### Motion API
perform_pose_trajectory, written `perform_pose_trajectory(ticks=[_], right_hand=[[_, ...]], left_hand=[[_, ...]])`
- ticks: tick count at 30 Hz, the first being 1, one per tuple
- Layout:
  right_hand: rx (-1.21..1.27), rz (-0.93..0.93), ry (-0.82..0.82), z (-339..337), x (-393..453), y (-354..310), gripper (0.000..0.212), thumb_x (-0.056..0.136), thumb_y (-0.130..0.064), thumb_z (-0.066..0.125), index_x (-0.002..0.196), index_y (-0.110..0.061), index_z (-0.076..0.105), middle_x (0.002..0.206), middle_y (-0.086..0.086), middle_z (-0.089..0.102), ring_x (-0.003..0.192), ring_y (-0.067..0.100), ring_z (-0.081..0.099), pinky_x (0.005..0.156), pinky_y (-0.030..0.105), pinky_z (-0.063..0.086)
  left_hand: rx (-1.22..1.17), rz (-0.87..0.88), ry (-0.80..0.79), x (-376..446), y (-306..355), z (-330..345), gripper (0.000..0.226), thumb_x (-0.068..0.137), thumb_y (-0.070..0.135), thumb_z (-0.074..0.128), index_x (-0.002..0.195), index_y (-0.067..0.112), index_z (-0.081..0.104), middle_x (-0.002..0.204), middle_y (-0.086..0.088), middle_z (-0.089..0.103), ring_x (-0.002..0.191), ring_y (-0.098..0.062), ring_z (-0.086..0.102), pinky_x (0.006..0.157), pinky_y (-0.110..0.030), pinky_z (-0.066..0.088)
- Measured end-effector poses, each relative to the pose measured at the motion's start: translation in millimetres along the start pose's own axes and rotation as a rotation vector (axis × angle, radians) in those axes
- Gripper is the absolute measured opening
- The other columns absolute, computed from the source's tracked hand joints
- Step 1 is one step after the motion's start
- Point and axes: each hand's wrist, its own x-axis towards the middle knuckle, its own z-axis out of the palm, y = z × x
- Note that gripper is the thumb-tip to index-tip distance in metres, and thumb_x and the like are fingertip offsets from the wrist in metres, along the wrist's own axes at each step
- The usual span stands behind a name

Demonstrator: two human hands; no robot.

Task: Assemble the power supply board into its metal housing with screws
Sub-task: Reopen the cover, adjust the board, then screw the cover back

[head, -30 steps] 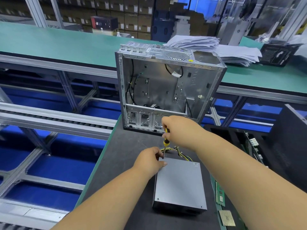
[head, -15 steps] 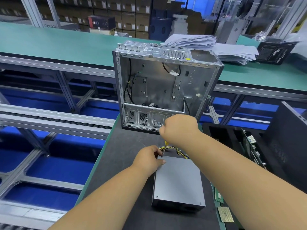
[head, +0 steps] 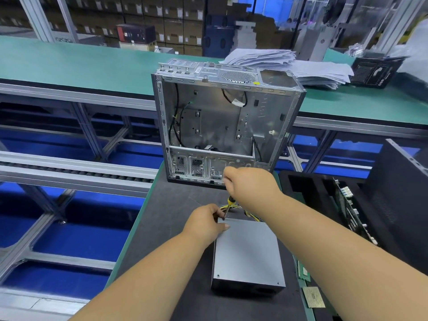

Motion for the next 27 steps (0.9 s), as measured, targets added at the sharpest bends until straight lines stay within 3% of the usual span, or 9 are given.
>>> perform_pose_trajectory(ticks=[4,7,11,13,17,22,27], right_hand=[[0.085,0.087,-0.013,2,1,-7,0.016,0.096,-0.032,0.038,0.099,-0.018,0.044,0.067,-0.005,0.042,0.066,0.027,0.047,0.049,0.029,0.024],[0.161,0.072,-0.089,-6,5,-9,0.015,0.090,-0.029,0.043,0.094,-0.018,0.035,0.069,-0.004,0.039,0.070,0.026,0.046,0.051,0.031,0.026],[0.222,0.034,-0.329,-22,9,4,0.011,0.091,-0.023,0.047,0.096,-0.016,0.040,0.077,0.000,0.048,0.072,0.021,0.049,0.054,0.033,0.031],[0.236,0.029,-0.367,-27,10,8,0.014,0.094,-0.026,0.051,0.099,-0.015,0.045,0.080,0.000,0.049,0.077,0.023,0.052,0.055,0.033,0.032],[0.036,0.034,-0.236,-21,10,1,0.027,0.098,-0.042,0.046,0.096,-0.016,0.051,0.073,-0.002,0.042,0.076,0.024,0.049,0.053,0.030,0.030],[-0.093,0.221,-0.115,-8,12,-6,0.045,0.101,-0.036,0.031,0.061,-0.016,0.040,0.062,-0.001,0.041,0.053,0.019,0.038,0.048,0.024,0.027],[-0.110,0.293,-0.106,-9,11,-10,0.044,0.102,-0.033,0.031,0.063,-0.015,0.041,0.062,0.000,0.038,0.054,0.019,0.039,0.047,0.026,0.023]], left_hand=[[-0.013,-0.010,0.003,-1,1,1,0.021,0.078,0.027,0.079,0.090,0.025,0.062,0.087,0.003,0.062,0.076,-0.012,0.055,0.069,-0.025,0.046],[-0.021,-0.014,0.001,-1,2,0,0.021,0.078,0.027,0.079,0.089,0.025,0.061,0.085,0.004,0.059,0.076,-0.011,0.054,0.065,-0.023,0.043],[0.008,0.000,0.007,-2,2,-1,0.021,0.079,0.028,0.078,0.089,0.027,0.060,0.078,0.010,0.054,0.068,-0.005,0.049,0.056,-0.017,0.036],[0.010,-0.005,0.010,-2,2,-1,0.020,0.079,0.029,0.078,0.090,0.027,0.061,0.081,0.009,0.056,0.070,-0.006,0.050,0.056,-0.017,0.036],[0.010,-0.016,0.014,-2,3,0,0.021,0.080,0.030,0.078,0.092,0.027,0.062,0.084,0.009,0.057,0.075,-0.007,0.052,0.058,-0.017,0.036],[0.006,-0.016,0.019,-3,3,1,0.020,0.080,0.028,0.078,0.091,0.028,0.061,0.086,0.007,0.058,0.076,-0.009,0.052,0.058,-0.018,0.037],[-0.007,-0.018,0.022,-3,3,1,0.020,0.079,0.027,0.078,0.092,0.026,0.063,0.085,0.007,0.058,0.074,-0.008,0.052,0.058,-0.016,0.038]])
